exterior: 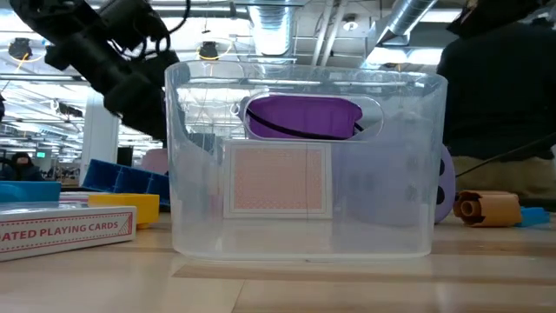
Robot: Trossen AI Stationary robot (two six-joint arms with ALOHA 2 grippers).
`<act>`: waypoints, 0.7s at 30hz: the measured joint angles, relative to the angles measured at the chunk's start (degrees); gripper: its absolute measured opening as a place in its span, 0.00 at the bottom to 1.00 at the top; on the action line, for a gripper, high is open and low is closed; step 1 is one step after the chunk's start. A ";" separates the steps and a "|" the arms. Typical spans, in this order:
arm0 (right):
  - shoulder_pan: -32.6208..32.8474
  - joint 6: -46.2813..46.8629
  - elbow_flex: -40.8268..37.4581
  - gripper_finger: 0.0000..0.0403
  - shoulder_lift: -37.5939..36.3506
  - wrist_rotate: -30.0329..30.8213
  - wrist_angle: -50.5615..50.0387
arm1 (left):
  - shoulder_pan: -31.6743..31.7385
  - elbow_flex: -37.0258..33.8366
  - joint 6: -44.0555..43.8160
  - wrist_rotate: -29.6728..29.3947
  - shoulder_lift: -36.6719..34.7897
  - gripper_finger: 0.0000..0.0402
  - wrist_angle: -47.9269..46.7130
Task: Pick & Place Toys
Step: Put the pink dice into the top transparent bin
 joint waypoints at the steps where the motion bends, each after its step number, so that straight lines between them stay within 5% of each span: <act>1: -0.02 -0.01 0.00 0.60 0.00 -0.02 0.01 | 0.03 0.04 -0.41 -0.05 -0.85 0.99 -0.50; 21: 0.00 -0.13 0.00 0.60 0.02 -0.04 0.20 | 0.09 0.24 -2.50 1.46 2.38 0.99 -1.67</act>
